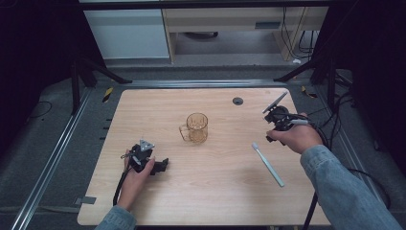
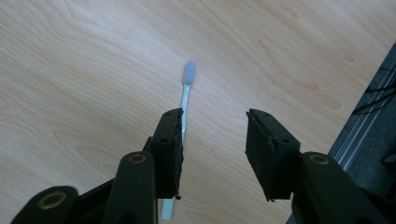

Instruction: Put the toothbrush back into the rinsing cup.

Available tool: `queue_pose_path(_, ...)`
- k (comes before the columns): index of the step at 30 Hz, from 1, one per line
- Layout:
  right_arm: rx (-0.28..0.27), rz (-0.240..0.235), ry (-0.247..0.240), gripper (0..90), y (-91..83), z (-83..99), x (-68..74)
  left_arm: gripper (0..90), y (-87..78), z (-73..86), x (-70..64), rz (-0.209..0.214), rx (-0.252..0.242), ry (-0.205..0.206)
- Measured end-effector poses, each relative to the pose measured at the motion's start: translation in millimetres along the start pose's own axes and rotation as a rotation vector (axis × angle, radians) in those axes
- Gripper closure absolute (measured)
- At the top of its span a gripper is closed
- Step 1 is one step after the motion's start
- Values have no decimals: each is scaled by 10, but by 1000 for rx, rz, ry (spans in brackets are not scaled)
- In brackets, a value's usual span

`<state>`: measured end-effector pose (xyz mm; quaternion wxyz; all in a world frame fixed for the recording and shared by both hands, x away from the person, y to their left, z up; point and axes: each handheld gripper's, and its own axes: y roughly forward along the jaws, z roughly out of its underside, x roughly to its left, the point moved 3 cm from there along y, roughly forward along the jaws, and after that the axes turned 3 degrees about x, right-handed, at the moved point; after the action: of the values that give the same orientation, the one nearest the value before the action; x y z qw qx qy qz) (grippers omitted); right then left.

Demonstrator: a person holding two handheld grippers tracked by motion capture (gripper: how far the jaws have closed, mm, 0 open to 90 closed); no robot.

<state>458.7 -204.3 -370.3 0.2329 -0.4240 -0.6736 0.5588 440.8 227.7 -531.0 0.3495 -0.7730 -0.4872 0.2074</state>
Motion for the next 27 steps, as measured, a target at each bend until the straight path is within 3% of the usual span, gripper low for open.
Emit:
queue_pose_path(9,87,-24,5,638,343,-28,47,0,-1,-4,-1,-2,5,-1)
queue_pose_path(27,164,-81,46,700,851,-37,131,0,0,-7,0,-1,7,0)
